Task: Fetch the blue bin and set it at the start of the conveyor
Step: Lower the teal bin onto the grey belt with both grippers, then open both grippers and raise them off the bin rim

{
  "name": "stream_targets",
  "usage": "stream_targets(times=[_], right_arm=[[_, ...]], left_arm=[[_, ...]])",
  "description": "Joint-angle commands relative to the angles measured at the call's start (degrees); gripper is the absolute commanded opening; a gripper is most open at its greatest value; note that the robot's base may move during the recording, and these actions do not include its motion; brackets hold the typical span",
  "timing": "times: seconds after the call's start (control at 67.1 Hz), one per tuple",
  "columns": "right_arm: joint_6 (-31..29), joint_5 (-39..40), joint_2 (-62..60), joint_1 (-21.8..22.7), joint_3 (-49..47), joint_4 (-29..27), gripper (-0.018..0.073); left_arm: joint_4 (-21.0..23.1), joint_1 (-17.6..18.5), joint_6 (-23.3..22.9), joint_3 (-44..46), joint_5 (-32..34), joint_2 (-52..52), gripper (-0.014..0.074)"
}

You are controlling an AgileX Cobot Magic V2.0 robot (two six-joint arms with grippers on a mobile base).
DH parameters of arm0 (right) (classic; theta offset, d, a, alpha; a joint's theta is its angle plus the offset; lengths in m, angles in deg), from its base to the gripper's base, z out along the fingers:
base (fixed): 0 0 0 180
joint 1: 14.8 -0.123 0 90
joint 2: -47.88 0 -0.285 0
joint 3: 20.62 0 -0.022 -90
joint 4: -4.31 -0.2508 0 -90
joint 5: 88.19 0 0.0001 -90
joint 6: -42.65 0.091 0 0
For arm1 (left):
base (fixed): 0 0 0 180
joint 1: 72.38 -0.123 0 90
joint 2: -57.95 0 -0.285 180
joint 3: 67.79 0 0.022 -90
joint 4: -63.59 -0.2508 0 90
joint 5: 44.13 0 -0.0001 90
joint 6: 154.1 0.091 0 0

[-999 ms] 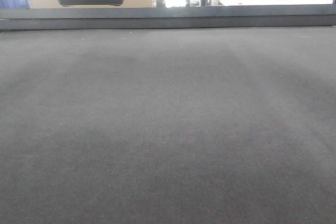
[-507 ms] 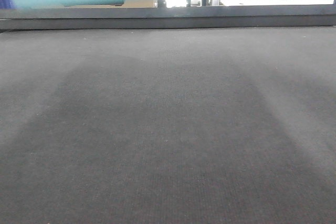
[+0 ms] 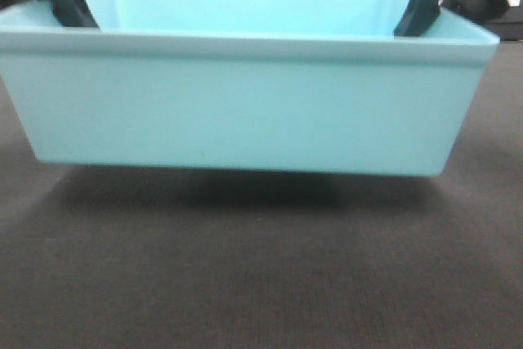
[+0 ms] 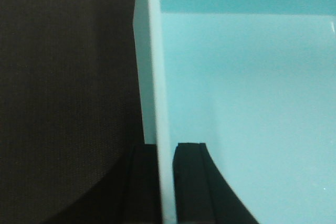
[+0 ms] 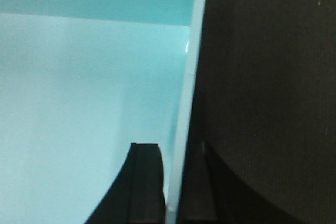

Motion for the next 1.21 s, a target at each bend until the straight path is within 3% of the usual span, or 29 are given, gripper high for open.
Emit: stream_targets(times=[0.0, 0.075, 0.164, 0.238, 0.313, 0.402, 0.581, 0.686, 0.775, 0.954, 1.192], right_arm=[[-0.92, 2.77, 0.79, 0.46, 0.26, 2.00, -0.0136], [-0.92, 2.64, 1.34, 0.46, 0.26, 2.00, -0.0071], [-0.92, 2.15, 1.76, 0.46, 0.26, 2.00, 0.0077], [-0.92, 2.15, 1.86, 0.46, 0.26, 2.00, 0.0244], [-0.92, 2.25, 1.64, 0.46, 0.26, 2.00, 0.0416], [-0.92, 2.25, 1.03, 0.46, 0.15, 2.00, 0.0559], [-0.92, 1.87, -2.14, 0.46, -0.97, 2.10, 0.0533], [-0.92, 1.76, -5.49, 0.57, -2.15, 2.95, 0.0448], [-0.92, 1.76, -9.54, 0.57, -2.49, 4.65, 0.0303], [-0.92, 0.07, -17.26, 0.57, -2.49, 10.27, -0.0171], [-0.92, -0.21, -27.97, 0.57, 0.19, 12.05, -0.0153]], left_arm=[[-1.23, 0.02, 0.33, 0.02, 1.89, 0.58, -0.0109], [-1.23, 0.02, 0.33, 0.02, 1.36, 1.39, -0.0078], [-1.23, 0.02, 0.33, 0.02, 0.50, 1.80, 0.0040], [-1.23, 0.02, 0.33, 0.02, 0.08, 1.80, 0.0181], [-1.23, 0.02, 0.33, 0.14, -0.36, 1.80, 0.0377], [-1.54, 0.02, 0.33, 0.14, -0.81, 1.69, 0.0631], [-1.54, 0.02, 0.33, 0.14, -2.87, -0.93, 0.0478], [-1.82, 0.02, 0.33, 0.14, -2.52, -5.13, 0.0388], [-3.24, 0.02, 0.33, 0.14, -2.14, -10.49, 0.0259], [-7.94, 0.02, 0.33, 0.14, -2.04, -21.59, -0.0106], [-12.37, 0.02, 0.33, -1.69, -3.83, -34.61, -0.0111]])
